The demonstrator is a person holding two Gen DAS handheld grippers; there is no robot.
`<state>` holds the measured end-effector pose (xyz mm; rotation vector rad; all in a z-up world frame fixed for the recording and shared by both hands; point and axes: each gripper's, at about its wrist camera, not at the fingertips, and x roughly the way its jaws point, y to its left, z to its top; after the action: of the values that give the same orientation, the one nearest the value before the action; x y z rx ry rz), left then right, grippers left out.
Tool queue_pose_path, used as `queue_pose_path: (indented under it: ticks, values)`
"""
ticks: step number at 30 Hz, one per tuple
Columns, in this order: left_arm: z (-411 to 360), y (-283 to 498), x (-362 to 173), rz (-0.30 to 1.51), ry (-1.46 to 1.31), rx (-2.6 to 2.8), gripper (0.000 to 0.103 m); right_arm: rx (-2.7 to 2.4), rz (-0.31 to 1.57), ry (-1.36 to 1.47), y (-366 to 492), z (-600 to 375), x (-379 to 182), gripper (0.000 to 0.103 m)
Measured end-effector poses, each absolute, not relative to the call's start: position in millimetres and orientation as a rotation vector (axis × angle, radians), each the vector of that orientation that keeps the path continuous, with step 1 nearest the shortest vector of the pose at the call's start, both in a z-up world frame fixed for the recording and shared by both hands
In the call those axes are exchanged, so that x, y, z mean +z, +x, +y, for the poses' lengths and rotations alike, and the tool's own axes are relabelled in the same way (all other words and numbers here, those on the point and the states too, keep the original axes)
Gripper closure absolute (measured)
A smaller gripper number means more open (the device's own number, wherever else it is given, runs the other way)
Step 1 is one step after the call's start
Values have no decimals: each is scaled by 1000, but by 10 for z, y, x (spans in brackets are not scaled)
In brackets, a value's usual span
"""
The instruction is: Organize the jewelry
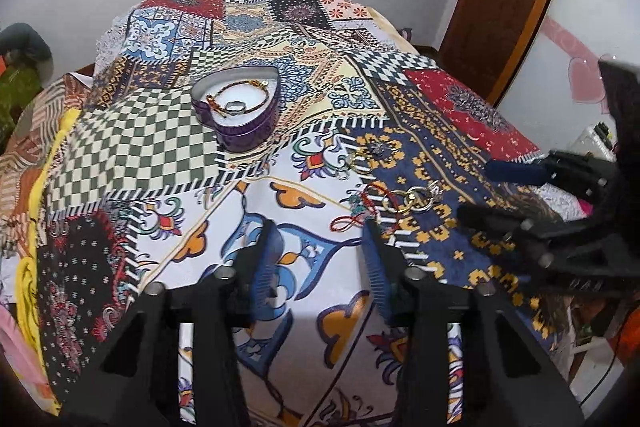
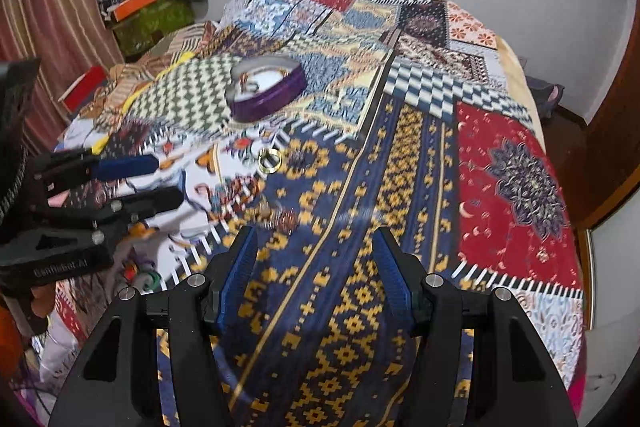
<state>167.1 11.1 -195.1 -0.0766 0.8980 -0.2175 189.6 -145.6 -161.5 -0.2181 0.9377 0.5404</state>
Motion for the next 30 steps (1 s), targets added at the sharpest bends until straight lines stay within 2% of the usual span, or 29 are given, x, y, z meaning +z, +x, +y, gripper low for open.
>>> queue_pose_path:
  ticks: [3,7,9,11,16,30]
  values:
    - [83,1707,-1959,894,-87,-226,78,554,941,-226,1898,-1440,-1656,47]
    - [50,1752,-1967,894,-96,-233,80,566,933,-224,1944,-1391,-1656,51]
    - [47,1776,-1975,896,-107,-233,81,577,934,-224,1967,-1347,-1661,57]
    - [52,1798,-1975,897,-119,-227,82,590,937,-228,1993,-1305,-1673,70]
    - [36,1830,-1972,905,-137,-242,82,609,956,-227,2030,-1249,-1750,91]
    - [-119,1914,-2095,940,-123,-248,82,595,936,-181,2004,-1452,-1692,92]
